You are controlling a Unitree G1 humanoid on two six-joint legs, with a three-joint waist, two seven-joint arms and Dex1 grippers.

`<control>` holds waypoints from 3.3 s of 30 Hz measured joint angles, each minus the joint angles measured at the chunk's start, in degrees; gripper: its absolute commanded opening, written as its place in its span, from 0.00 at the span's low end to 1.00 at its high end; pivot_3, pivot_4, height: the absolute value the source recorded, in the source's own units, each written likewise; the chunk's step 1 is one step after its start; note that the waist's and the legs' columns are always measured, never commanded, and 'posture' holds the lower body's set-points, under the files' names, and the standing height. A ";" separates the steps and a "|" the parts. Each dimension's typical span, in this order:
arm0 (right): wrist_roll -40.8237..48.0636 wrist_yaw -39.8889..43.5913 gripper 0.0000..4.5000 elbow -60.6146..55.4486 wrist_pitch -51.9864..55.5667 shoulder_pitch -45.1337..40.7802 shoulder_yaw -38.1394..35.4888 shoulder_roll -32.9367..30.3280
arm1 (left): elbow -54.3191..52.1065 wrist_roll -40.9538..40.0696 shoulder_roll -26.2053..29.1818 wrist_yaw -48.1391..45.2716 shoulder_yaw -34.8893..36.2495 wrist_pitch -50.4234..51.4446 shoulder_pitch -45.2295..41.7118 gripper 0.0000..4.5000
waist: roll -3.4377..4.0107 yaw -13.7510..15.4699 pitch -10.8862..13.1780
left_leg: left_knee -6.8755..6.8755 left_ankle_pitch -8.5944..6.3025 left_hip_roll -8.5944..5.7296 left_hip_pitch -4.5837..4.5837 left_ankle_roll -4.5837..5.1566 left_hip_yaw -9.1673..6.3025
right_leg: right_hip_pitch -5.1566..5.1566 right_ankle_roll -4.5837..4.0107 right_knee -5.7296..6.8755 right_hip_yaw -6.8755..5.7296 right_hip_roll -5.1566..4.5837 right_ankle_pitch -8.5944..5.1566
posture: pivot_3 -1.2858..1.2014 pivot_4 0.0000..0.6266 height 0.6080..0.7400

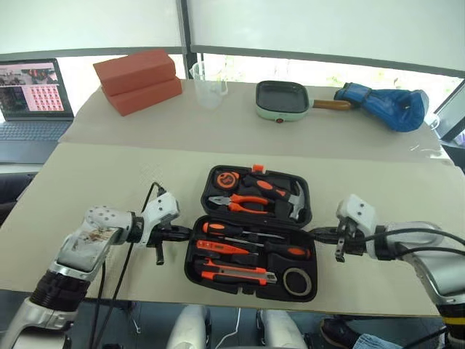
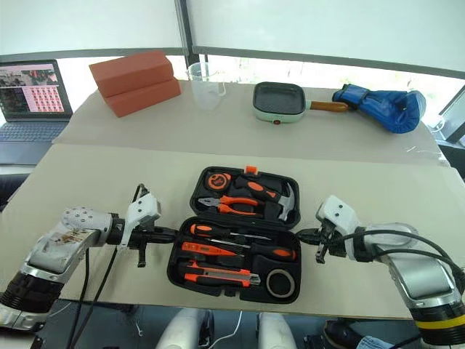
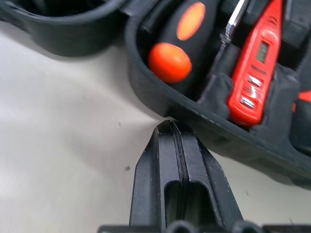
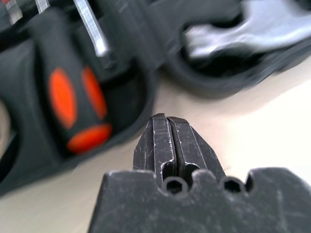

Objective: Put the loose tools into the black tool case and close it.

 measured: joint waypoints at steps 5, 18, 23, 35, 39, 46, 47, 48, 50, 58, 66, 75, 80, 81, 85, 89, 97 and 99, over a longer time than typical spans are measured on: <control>4.56 1.17 0.47 0.48 4.53 0.18 -4.37 -2.46 | 7.06 -3.09 2.53 1.20 5.31 7.69 -4.29 0.64 | 0.00 -0.33 0.00 | -0.02 0.01 0.03 0.05 0.00 -0.01 | 0.00 -0.01 0.04 0.00 0.05 0.00 | 0.52 0.24 1.00; 9.28 -5.18 0.94 16.52 17.65 -18.20 -2.01 5.03 | 19.03 -10.97 -8.68 9.59 6.41 30.43 -23.51 1.00 | -0.01 -0.50 0.00 | -0.02 0.03 -0.02 -0.04 -0.01 -0.03 | -0.09 0.00 0.05 0.01 0.04 0.03 | 0.52 0.24 1.00; 7.99 -5.16 0.78 18.59 17.69 -18.25 1.17 5.18 | 22.97 -10.90 -11.13 11.57 5.74 30.07 -25.30 0.94 | -0.01 -0.56 0.00 | -0.02 0.04 -0.04 -0.07 -0.02 -0.03 | -0.10 0.00 0.04 0.01 0.02 0.03 | 0.52 0.24 1.00; 9.00 -5.89 0.00 17.91 18.53 -19.20 2.03 6.92 | 24.64 -11.11 -12.09 12.85 5.75 29.43 -25.70 0.01 | -0.02 -0.99 -0.01 | -0.01 0.05 -0.04 -0.02 -0.04 -0.06 | -0.01 0.01 0.05 0.01 0.01 0.04 | 0.52 0.24 1.00; 9.59 -6.48 0.00 17.47 18.85 -19.12 1.63 7.19 | 24.19 -11.11 -12.13 13.12 5.91 29.44 -25.54 0.01 | -0.02 -0.97 -0.01 | 0.00 0.06 -0.05 0.01 -0.06 -0.07 | 0.01 0.02 0.05 0.02 0.01 0.05 | 0.52 0.24 1.00; 10.09 -8.99 0.00 15.60 18.86 -17.98 -1.12 9.13 | 19.68 -11.07 -12.34 13.77 7.14 27.71 -22.87 0.01 | -0.02 -0.99 -0.01 | -0.01 0.07 -0.04 -0.06 -0.06 -0.08 | -0.09 0.02 0.08 0.02 0.00 0.06 | 0.52 0.24 1.00; 9.94 -9.64 0.00 14.91 17.95 -17.49 -1.78 9.65 | 18.18 -11.04 -12.47 13.78 7.35 26.26 -21.91 0.01 | -0.02 -0.97 -0.01 | -0.01 0.07 -0.04 -0.10 -0.06 -0.08 | -0.13 0.02 0.08 0.02 -0.01 0.06 | 0.52 0.24 1.00; 9.73 -10.39 0.00 14.32 17.22 -17.27 -2.08 9.97 | 17.14 -11.03 -12.53 13.78 7.60 25.15 -21.24 0.01 | -0.02 -0.97 -0.01 | -0.01 0.07 -0.05 -0.12 -0.06 -0.09 | -0.15 0.01 0.07 0.03 -0.02 0.06 | 0.52 0.24 1.00; 8.94 -11.65 0.00 13.16 15.55 -17.00 -3.02 10.48 | 15.00 -11.03 -13.04 14.15 8.60 23.26 -20.32 0.01 | -0.02 -0.81 0.00 | -0.01 0.07 -0.06 -0.16 -0.07 -0.08 | -0.17 0.02 0.07 0.02 -0.03 0.06 | 0.52 0.24 1.00; 5.55 -14.41 0.00 5.64 6.77 -12.22 -5.83 11.16 | 3.34 -9.67 -13.91 17.51 11.17 12.77 -13.77 0.01 | -0.02 -0.62 0.00 | -0.16 0.06 -0.04 -0.16 -0.07 -0.09 | -0.19 0.02 0.05 0.03 -0.04 0.07 | 0.52 0.24 1.00; -3.06 -19.29 0.00 0.69 -7.33 -4.25 -4.15 14.30 | -3.05 -1.36 -16.51 23.97 8.09 -4.48 -3.80 0.01 | -0.02 -0.51 -0.01 | -0.20 0.06 -0.05 -0.06 -0.07 -0.06 | -0.13 0.02 -0.03 0.05 -0.06 0.07 | 0.52 0.24 1.00; -18.76 -25.61 0.00 1.60 -41.20 6.76 -1.28 15.78 | -2.89 12.58 -19.72 35.82 5.42 -30.71 5.72 0.01 | 0.02 -1.00 -0.03 | -0.22 0.10 -0.03 0.05 -0.12 -0.03 | -0.10 -0.03 0.02 0.12 -0.04 0.09 | 0.52 0.24 1.00; -24.37 -28.36 0.00 4.33 -53.89 10.17 -1.27 15.63 | -4.42 15.21 -19.70 38.05 5.71 -37.33 9.94 0.01 | 0.03 -1.06 -0.03 | -0.21 0.10 -0.02 0.13 -0.12 -0.02 | -0.02 -0.04 0.02 0.12 -0.05 0.10 | 0.52 0.24 1.00; -25.07 -28.59 0.00 4.70 -55.31 10.70 -1.28 15.39 | -5.00 15.29 -19.69 38.20 5.75 -37.60 10.64 0.01 | 0.03 -1.08 -0.03 | -0.21 0.10 -0.01 0.15 -0.12 -0.01 | 0.00 -0.04 0.02 0.13 -0.05 0.10 | 0.52 0.24 1.00; -29.32 -29.68 0.00 5.90 -65.15 15.26 -1.51 12.60 | -8.92 15.00 -19.20 38.19 6.97 -38.07 15.70 0.16 | 0.08 -1.36 -0.07 | -0.38 0.09 0.00 0.28 -0.12 0.04 | 0.05 -0.04 0.00 0.19 -0.06 0.09 | 0.52 0.24 1.00; -36.20 -31.47 0.30 7.43 -78.14 22.71 -2.62 7.56 | -12.21 15.00 -17.67 38.20 10.30 -38.43 22.93 0.44 | 0.07 -1.74 -0.10 | -0.63 0.10 0.03 0.60 -0.14 0.09 | 0.21 -0.13 -0.03 0.22 -0.04 0.04 | 0.52 0.24 1.00; -20.76 -20.23 0.68 2.05 -74.06 47.06 -10.25 -2.78 | -13.98 8.57 -10.34 35.38 28.60 -34.14 35.14 0.96 | -0.06 -1.45 -0.05 | -0.73 0.05 0.35 1.46 -0.11 0.15 | 1.18 -0.27 -0.17 0.09 -0.13 -0.25 | 0.52 0.24 1.00; -12.05 -14.78 0.68 -1.61 -67.86 53.25 -13.86 -5.06 | -13.84 4.29 -6.76 32.25 33.65 -30.12 36.32 0.96 | -0.28 -1.50 -0.11 | -0.75 0.03 0.54 1.66 -0.15 0.16 | 1.43 -0.70 -0.30 0.00 -0.07 -0.51 | 0.52 0.24 1.00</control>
